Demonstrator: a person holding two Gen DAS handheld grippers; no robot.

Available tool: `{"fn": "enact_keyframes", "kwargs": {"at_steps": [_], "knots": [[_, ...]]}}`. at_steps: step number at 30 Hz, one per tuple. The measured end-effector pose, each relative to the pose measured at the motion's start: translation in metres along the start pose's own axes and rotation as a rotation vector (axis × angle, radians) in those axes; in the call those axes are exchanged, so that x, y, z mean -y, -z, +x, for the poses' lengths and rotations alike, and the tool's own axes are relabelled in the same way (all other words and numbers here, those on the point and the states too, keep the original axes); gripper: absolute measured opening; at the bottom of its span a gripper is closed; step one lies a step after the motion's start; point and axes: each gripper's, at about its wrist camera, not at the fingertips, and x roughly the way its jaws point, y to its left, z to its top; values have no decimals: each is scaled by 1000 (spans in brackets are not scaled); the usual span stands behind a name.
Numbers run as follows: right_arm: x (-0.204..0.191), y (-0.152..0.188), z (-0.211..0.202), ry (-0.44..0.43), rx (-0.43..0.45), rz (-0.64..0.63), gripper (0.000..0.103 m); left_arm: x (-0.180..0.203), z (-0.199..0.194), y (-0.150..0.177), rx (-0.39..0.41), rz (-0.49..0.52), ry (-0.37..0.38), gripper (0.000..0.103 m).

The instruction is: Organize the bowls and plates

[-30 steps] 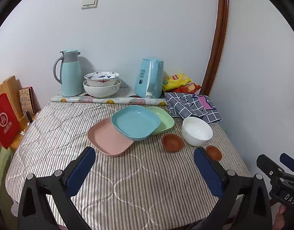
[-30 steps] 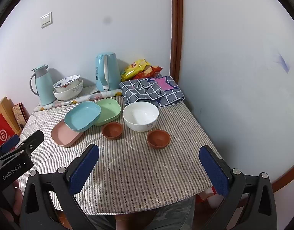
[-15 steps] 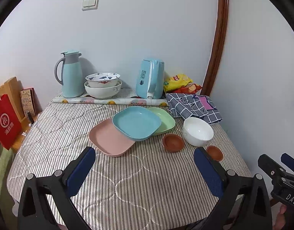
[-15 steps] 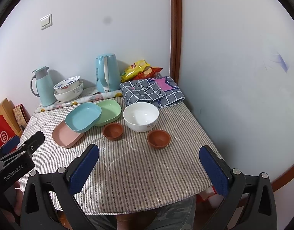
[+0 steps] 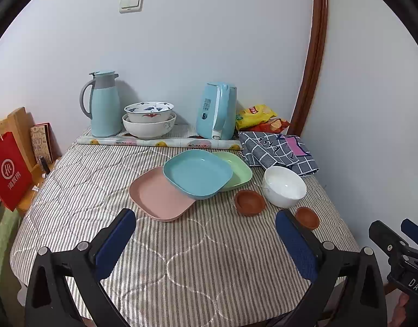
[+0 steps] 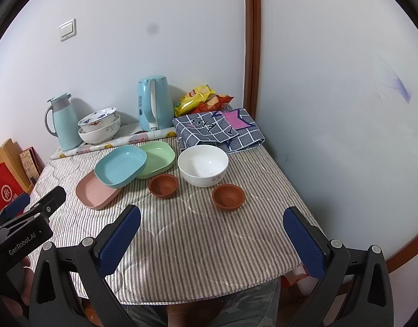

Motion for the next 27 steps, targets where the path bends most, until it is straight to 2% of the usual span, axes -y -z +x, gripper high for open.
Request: {"fn": "enact_keyframes", "kwargs": {"at_steps": [27], "knots": [[-1,1,-3,-3,5,-5,103,-6,-3,-1,6,2,-11,103]]}}
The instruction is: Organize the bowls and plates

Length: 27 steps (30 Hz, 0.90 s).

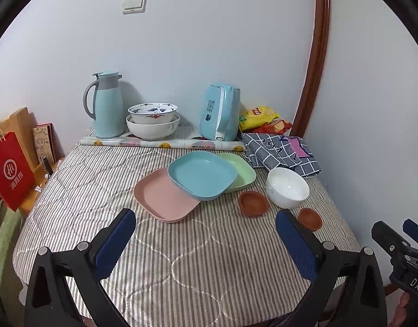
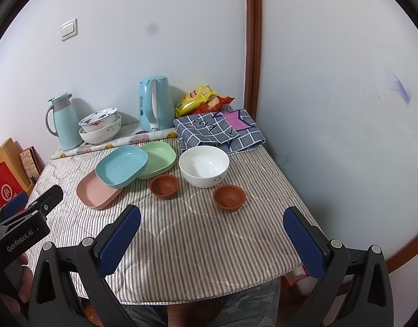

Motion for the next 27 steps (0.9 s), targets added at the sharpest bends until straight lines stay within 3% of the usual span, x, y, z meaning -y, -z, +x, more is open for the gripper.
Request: {"fn": "enact_keyframes", "kwargs": {"at_steps": [27], "knots": [[-2,-3,1,7,22,-16,103,6,11,-4,-3,5,14,103]]}}
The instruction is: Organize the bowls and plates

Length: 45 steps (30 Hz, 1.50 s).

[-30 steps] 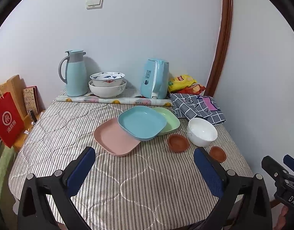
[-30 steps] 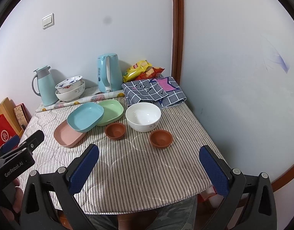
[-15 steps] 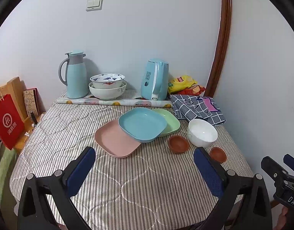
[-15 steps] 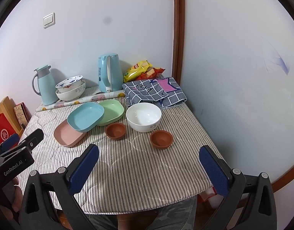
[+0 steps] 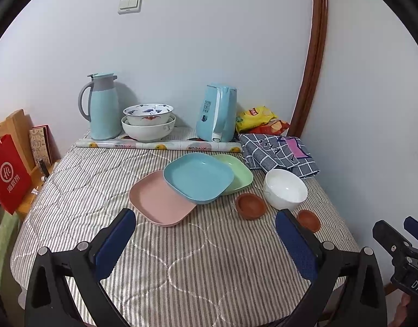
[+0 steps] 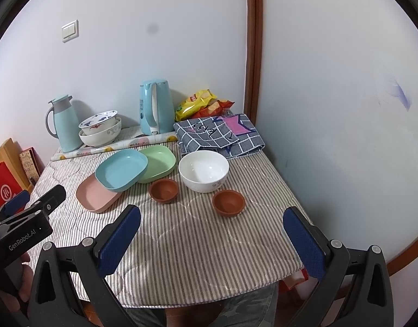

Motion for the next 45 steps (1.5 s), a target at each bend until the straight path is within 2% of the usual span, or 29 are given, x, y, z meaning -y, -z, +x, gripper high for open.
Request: {"fn": "enact_keyframes", "kwargs": {"at_steps": [3,8,14,23,29,32,34,41,45], "knots": [[-1,0,4,2,-6,-5,103,2,5,-1,3,16,-25,103],[-4,-3,17,4,-21,-11,103,0,18,-3,-23,5,3,103],[-10,-5,37,0,-48,-24,103,-8,44,-6,-63,-6,-16,103],[-20,-8,81,-98,-116,-17,102,-31,85,-9,-122,-47,-61,103],[-30,-15,115,-140,-161,-24,98,-38,116,-14,-160,-51,-84,102],[-37,-23,134,-171,-183,-30,94,-42,131,-20,-167,-55,-80,100],[-43,-29,146,-192,-199,-27,87,-45,141,-24,-174,-52,-87,99],[-66,-50,183,-205,-217,-72,75,-56,174,-36,-197,-49,-89,92],[-77,-56,202,-216,-238,-91,65,-60,193,-43,-208,-43,-87,84]]}}
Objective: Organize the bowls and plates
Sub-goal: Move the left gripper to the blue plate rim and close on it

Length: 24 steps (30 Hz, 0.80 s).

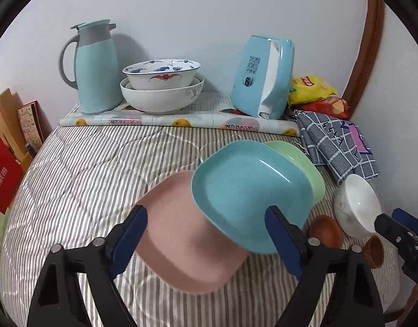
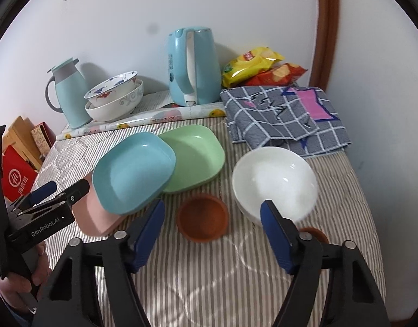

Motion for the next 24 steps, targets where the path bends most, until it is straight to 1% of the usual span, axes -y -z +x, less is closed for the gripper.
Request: {"fn": "enact_keyframes", "kwargs": {"at_steps": [1,2,4,7,11,16,19,21,24], "knots": [[-2,-3,5,-3,-7,-4,62,-1,3,-2,-3,2,0,81],[-4,-5,10,-6,-14,-5,61,-2,7,-4,-5,5,1,80],[-8,-9,20,-15,-23,-6,59,-3,17,-9,-16,10,11,71],[-13,-13,34,-25,-43,-11,55,-5,32,-15,-37,14,23,65],[-18,-17,52,-47,-71,-7,55,-4,52,-20,-49,22,32,63],[-24,-18,67,-120,-105,13,55,-3,70,-28,-58,26,54,57],[-29,-15,75,-126,-128,19,55,-1,80,-34,-66,27,72,56],[-30,-13,80,-141,-148,24,55,-2,87,-35,-82,14,93,48],[-34,-11,88,-146,-173,29,55,0,95,-36,-102,11,115,43]]}}
